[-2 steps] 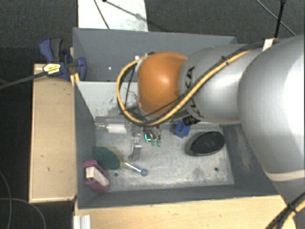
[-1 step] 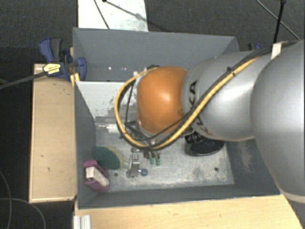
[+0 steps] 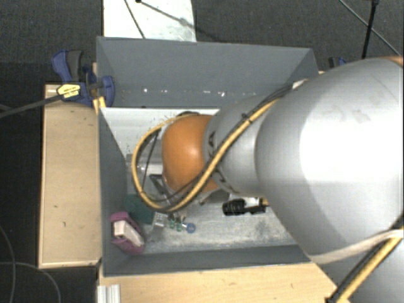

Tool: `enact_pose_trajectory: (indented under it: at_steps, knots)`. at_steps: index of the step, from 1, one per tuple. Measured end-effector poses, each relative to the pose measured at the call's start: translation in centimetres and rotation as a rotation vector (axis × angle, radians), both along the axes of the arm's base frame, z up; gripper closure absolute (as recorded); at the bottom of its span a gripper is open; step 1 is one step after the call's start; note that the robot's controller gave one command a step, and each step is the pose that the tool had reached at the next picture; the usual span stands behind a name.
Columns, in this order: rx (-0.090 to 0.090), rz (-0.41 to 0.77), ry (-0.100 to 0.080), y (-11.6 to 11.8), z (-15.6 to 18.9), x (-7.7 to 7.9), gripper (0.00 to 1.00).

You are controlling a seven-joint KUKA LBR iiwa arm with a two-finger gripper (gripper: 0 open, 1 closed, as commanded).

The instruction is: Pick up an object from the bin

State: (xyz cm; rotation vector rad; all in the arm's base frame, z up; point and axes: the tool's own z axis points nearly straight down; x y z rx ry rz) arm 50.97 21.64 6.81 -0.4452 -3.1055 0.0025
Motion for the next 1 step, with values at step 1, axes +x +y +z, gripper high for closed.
enact_pose_trajectory:
  at_steps: [1]
  knots:
    - [0.001,-0.005,-0.004,-0.04,0.2,0.15,1.0]
